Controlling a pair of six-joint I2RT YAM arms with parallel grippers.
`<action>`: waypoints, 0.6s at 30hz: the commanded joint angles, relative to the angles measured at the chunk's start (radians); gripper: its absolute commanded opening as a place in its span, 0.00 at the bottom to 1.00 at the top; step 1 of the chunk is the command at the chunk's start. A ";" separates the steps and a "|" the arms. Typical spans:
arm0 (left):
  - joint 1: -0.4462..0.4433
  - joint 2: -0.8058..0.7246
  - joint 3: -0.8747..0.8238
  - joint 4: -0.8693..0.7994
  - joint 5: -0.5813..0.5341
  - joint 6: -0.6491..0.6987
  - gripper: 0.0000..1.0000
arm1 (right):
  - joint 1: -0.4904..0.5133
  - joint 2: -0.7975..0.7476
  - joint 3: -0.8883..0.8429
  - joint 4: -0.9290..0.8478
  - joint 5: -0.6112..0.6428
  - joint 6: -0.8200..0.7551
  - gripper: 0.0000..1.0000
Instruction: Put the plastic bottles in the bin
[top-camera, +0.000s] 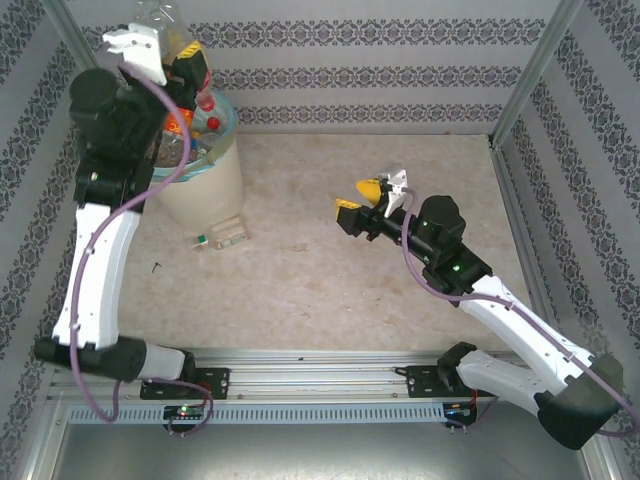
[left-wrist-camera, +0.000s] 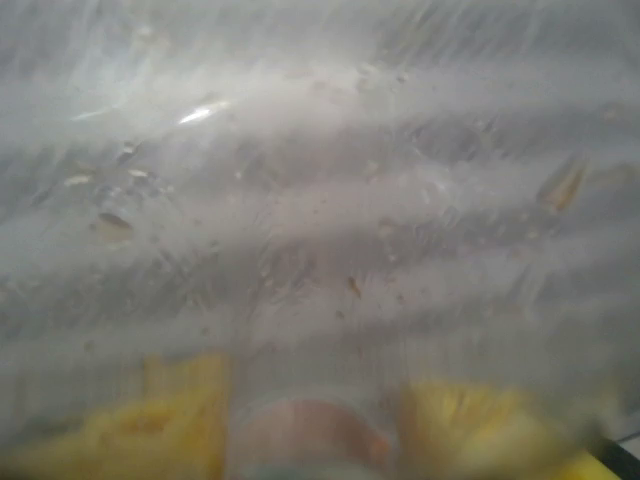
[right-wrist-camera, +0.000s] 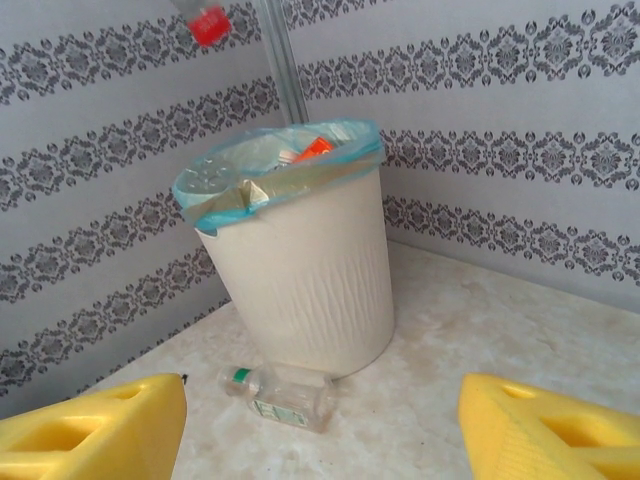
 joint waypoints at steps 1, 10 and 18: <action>0.035 0.105 0.073 -0.235 -0.162 0.155 0.15 | -0.006 0.017 -0.002 0.002 -0.005 -0.022 0.72; 0.156 0.161 0.069 -0.193 -0.155 0.135 0.14 | -0.004 0.060 0.008 -0.011 -0.061 -0.008 0.71; 0.213 0.174 -0.005 -0.167 -0.183 0.135 0.13 | 0.002 0.090 0.023 -0.005 -0.067 -0.006 0.71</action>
